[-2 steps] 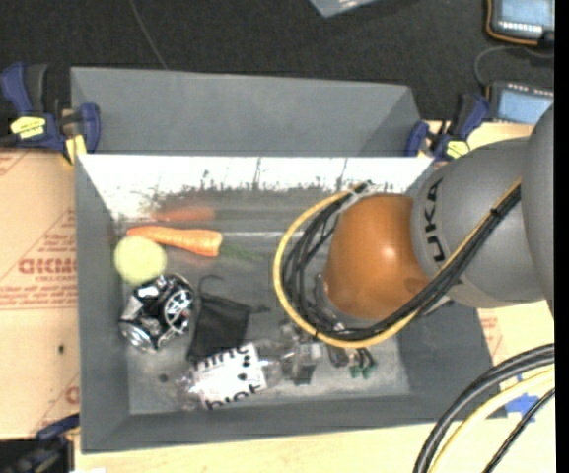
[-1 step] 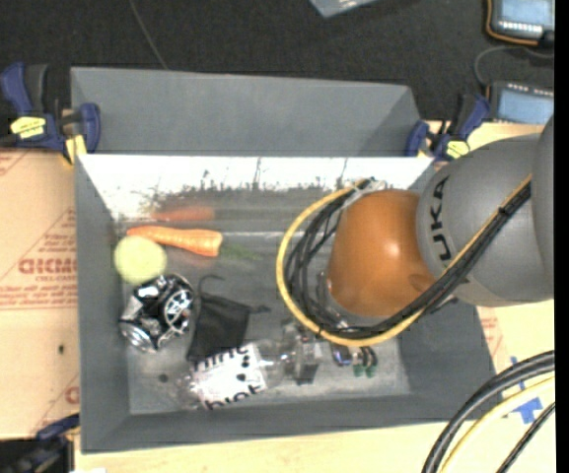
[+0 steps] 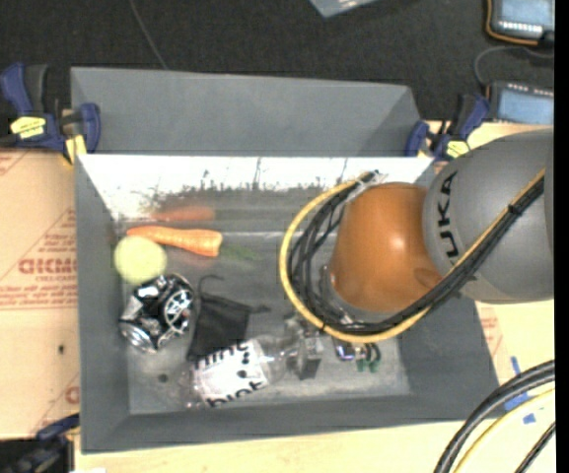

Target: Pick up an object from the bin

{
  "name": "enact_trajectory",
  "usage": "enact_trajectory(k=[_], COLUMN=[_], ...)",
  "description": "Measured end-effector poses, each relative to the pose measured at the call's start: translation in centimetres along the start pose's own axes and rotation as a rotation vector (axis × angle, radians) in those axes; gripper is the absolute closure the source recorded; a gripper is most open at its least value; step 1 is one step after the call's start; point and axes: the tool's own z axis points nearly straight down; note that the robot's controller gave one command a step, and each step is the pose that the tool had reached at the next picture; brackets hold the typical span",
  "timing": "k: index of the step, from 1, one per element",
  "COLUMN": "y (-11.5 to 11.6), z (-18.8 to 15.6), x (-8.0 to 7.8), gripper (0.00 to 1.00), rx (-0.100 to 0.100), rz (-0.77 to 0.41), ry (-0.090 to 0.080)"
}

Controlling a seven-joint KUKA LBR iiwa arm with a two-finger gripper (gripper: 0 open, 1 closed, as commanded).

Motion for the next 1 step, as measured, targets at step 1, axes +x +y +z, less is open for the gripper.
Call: enact_trajectory(k=[1], y=[0.0], z=[-1.14], x=[0.07], gripper=[1.0], rx=[0.0], rz=[-0.001], ry=[0.006])
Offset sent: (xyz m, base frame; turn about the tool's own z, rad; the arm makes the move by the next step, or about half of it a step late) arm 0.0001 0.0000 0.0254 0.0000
